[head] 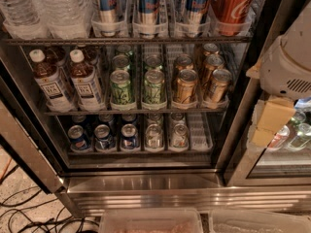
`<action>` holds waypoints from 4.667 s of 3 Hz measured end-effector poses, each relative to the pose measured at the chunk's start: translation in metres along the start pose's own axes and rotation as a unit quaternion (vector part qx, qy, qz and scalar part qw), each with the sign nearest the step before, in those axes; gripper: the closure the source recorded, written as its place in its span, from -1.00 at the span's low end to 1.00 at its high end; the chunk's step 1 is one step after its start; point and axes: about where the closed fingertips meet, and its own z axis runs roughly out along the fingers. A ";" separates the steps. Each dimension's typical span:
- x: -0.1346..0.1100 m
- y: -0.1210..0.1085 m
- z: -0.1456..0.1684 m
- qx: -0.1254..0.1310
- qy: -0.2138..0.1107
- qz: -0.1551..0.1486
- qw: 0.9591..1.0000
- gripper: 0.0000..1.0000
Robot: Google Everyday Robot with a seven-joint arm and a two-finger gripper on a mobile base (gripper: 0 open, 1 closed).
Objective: Pick blue plastic bottle from middle shelf of fridge
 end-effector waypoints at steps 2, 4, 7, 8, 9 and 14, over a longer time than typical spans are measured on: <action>-0.013 0.012 0.033 -0.019 -0.002 -0.016 1.000 -1.00; -0.035 0.033 0.080 -0.035 -0.122 -0.026 0.992 -1.00; -0.114 0.088 0.117 -0.123 -0.412 0.060 0.901 -1.00; -0.133 0.095 0.097 -0.147 -0.477 0.123 0.858 -1.00; -0.143 0.097 0.074 -0.149 -0.526 0.144 0.825 -1.00; -0.181 0.055 0.062 0.016 -0.651 0.204 0.731 -1.00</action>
Offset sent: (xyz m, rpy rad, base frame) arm -0.0003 0.0368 -0.0728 0.0037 0.0922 0.0771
